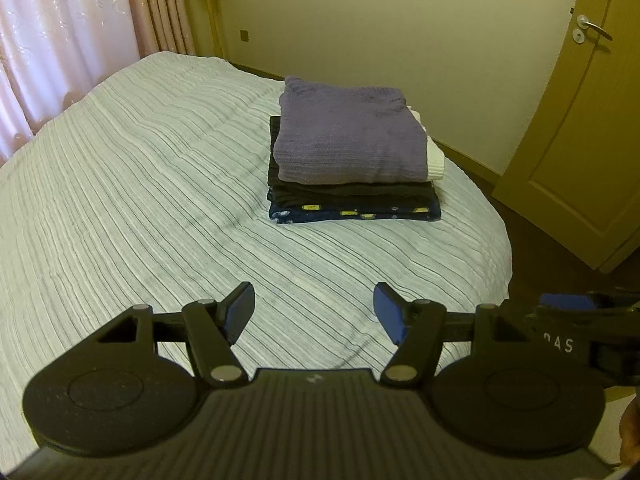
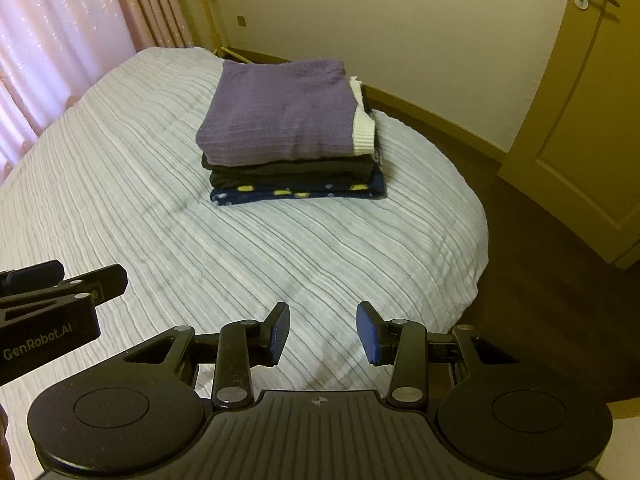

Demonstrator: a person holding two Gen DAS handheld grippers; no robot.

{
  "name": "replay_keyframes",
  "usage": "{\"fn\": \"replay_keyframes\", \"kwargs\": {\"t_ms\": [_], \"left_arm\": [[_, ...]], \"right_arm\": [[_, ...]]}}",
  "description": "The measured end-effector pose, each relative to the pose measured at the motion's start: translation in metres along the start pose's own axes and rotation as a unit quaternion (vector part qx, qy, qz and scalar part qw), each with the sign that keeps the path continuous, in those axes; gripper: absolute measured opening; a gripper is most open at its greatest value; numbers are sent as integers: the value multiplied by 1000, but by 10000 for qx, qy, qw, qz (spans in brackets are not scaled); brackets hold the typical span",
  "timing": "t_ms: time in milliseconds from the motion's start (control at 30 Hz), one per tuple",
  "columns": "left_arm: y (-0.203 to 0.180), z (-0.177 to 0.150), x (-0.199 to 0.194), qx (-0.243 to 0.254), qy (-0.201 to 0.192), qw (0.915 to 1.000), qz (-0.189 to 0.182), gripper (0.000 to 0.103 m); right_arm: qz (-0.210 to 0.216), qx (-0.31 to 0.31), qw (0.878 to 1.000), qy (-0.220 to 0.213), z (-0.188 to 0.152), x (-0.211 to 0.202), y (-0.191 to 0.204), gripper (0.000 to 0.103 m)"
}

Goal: Fold clothes

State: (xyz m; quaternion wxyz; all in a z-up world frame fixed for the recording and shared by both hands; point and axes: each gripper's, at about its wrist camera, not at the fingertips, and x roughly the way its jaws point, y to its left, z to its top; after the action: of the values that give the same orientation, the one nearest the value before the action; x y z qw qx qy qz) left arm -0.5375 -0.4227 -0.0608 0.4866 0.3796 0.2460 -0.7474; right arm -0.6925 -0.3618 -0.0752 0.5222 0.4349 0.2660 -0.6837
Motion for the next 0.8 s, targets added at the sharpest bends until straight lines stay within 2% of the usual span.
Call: {"fn": "replay_keyframes", "kwargs": {"t_ms": [800], "left_arm": [[2, 19, 45, -21, 158, 9998, 75, 62]], "right_arm": [[70, -45, 9997, 216, 29, 39, -1, 41]]}}
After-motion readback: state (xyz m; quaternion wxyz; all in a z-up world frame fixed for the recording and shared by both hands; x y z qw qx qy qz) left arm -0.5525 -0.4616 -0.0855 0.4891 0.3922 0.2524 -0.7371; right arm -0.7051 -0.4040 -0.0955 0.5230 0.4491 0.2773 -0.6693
